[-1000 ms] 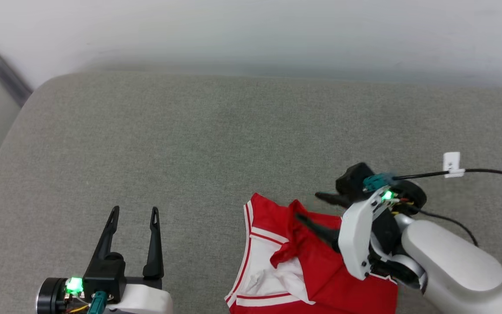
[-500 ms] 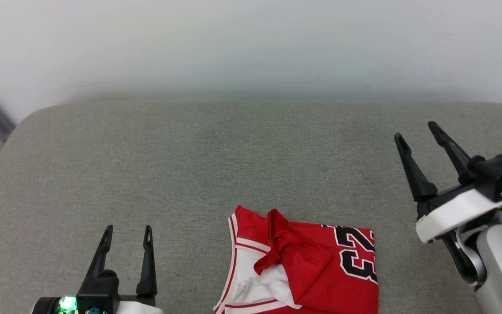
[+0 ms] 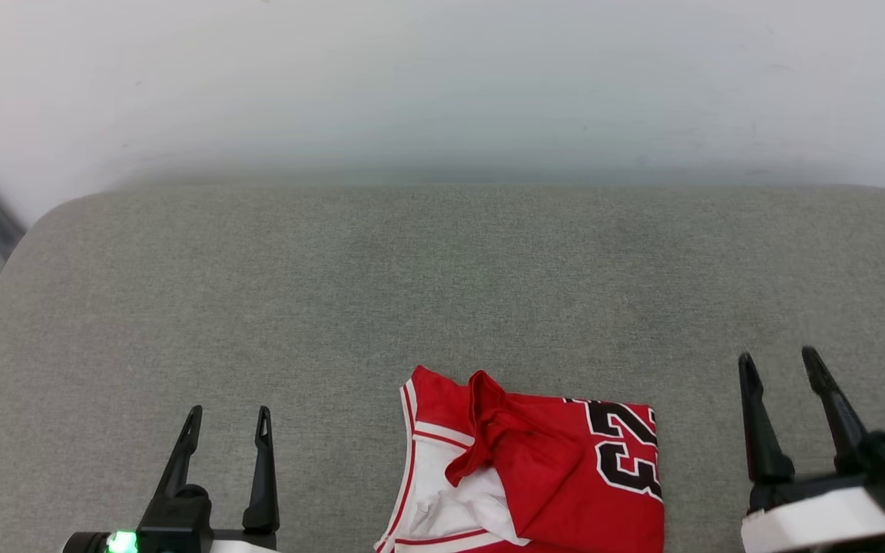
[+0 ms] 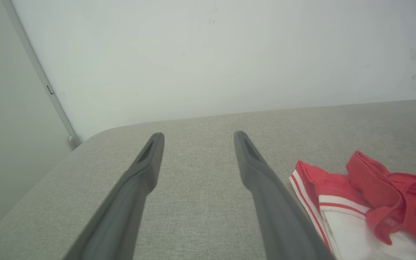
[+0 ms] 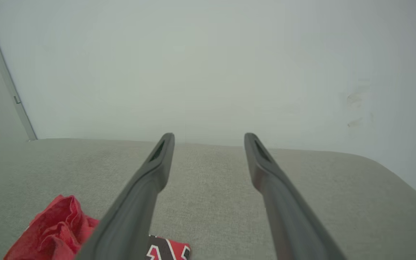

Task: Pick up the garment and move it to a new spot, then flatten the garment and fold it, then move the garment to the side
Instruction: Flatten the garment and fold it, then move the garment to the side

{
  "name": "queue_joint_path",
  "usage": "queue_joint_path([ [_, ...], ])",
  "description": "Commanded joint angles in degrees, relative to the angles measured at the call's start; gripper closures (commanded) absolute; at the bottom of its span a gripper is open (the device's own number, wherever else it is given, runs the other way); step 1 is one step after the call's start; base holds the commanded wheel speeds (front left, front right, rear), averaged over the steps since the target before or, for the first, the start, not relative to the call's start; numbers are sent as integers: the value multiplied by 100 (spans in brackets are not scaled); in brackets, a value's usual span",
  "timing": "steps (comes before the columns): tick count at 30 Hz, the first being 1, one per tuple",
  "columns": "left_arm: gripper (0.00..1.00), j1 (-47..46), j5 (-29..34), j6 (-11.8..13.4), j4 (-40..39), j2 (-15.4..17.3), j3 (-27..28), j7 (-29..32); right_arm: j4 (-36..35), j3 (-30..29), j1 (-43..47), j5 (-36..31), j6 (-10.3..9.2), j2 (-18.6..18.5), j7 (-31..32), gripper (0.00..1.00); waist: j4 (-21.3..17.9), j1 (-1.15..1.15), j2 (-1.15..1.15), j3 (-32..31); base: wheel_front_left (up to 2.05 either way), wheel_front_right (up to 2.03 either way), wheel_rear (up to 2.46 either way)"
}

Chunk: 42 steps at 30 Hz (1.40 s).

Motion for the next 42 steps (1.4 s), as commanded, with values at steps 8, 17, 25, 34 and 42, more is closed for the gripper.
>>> queue_joint_path([
  [8,0,112,-24,-44,-42,-44,1,-12,-152,-206,669,-72,-2,275,-8,0,1,0,0,-40,0,0,0],
  [17,0,141,-32,-77,-28,-74,41,-12,-274,-269,559,-145,-2,342,-9,0,-3,0,0,-47,0,0,0],
  [25,0,57,-56,-105,26,-108,44,-12,-339,-217,-691,-28,-2,-662,83,0,26,0,0,-3,0,0,0],
  [34,0,-3,-68,-135,37,-135,35,-12,-266,1235,-1741,2056,-2,-2087,3450,0,79,0,0,57,0,0,0],
  [42,0,-112,-63,-178,2,-158,47,-12,-36,1370,-1517,4561,-1,-2426,6134,0,143,0,0,243,0,0,0],
])
